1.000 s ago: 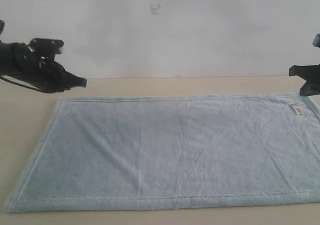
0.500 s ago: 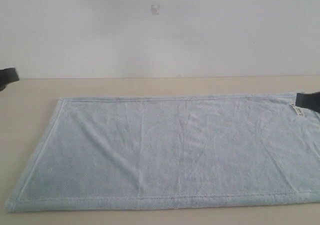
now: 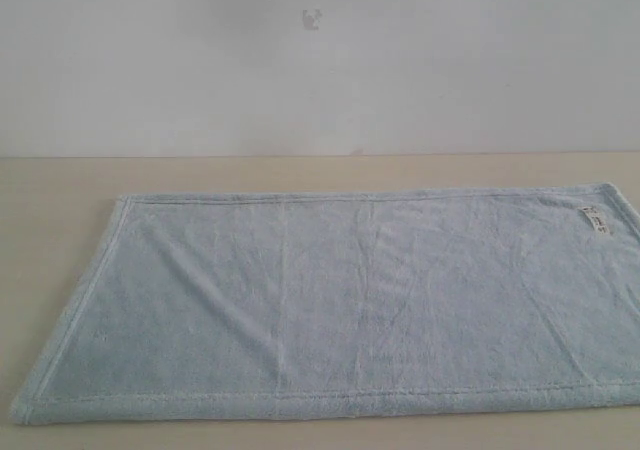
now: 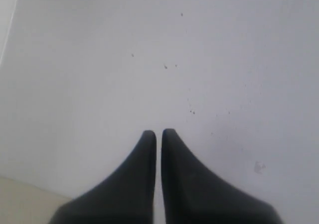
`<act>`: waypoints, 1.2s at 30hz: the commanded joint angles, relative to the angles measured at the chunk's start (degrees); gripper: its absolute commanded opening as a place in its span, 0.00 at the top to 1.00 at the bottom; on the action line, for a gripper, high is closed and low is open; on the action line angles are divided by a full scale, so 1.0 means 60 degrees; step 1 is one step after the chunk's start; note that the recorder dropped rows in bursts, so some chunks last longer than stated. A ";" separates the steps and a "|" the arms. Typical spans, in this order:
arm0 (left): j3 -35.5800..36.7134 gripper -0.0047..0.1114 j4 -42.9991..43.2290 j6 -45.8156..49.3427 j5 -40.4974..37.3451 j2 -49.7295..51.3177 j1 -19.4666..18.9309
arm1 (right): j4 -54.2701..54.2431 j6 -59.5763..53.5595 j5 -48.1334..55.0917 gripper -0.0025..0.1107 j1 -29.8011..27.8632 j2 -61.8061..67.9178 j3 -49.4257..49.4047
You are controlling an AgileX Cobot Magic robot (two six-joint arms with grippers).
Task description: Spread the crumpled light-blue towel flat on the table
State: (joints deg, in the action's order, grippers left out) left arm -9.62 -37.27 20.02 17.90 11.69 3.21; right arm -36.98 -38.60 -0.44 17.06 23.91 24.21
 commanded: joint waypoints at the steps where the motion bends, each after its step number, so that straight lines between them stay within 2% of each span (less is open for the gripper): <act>1: 0.0233 0.93 -0.0905 0.1417 -0.0423 -0.0892 -0.0001 | 0.0043 -0.0334 0.1284 0.98 0.0013 -0.0956 -0.0262; 6: 0.0317 0.93 -0.0905 0.1463 -0.2696 -0.1062 -0.0001 | 0.0007 -0.0016 0.4258 0.98 0.0013 -0.1327 -0.0262; 11: 0.0317 0.93 -0.0905 0.1463 -0.4074 -0.1062 -0.0001 | 0.0007 0.0024 0.5443 0.98 0.0013 -0.1327 -0.0262; 18: 0.0317 0.93 -0.0905 0.1463 -0.4197 -0.1062 -0.0001 | -0.0046 0.0045 0.5188 0.98 -0.0028 -0.1647 -0.0423; 20: 0.0317 0.93 -0.0886 0.1463 -0.4194 -0.1062 -0.0001 | 0.0279 0.0265 0.4066 0.98 -0.0515 -0.2265 -0.0692; 22: 0.0317 0.93 -0.0886 0.1463 -0.4194 -0.1062 -0.0001 | 0.0913 0.0559 0.3304 0.98 -0.1396 -0.2963 -0.0989; 24: 0.0317 0.93 -0.0886 0.1463 -0.4194 -0.1062 -0.0001 | 0.2670 0.2480 0.3106 0.98 -0.2367 -0.3778 -0.1425; 25: 0.0317 0.93 -0.0886 0.1463 -0.4194 -0.1062 -0.0001 | 0.3806 0.3936 0.3216 0.98 -0.2663 -0.3986 -0.1665; 26: 0.0317 0.93 -0.0886 0.1463 -0.4194 -0.1062 -0.0001 | 0.5460 0.6279 0.3482 0.98 -0.2951 -0.3986 -0.2041; 29: 0.0317 0.93 -0.0886 0.1463 -0.4217 -0.1120 -0.0001 | 0.7734 0.9229 0.3743 0.98 -0.2952 -0.3986 -0.2658; 31: 0.0317 0.93 -0.0886 0.1463 -0.4190 -0.1110 -0.0001 | 0.8370 0.9207 0.3536 0.98 -0.2952 -0.3986 -0.3024; 36: 0.0317 0.93 -0.0886 0.1463 -0.4190 -0.1110 -0.0001 | 0.7669 0.8620 0.3710 0.98 -0.2930 -0.3986 -0.4034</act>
State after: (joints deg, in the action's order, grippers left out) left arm -7.78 -42.40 28.47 -7.19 5.45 3.21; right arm 10.14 12.78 21.47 -0.51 0.31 2.90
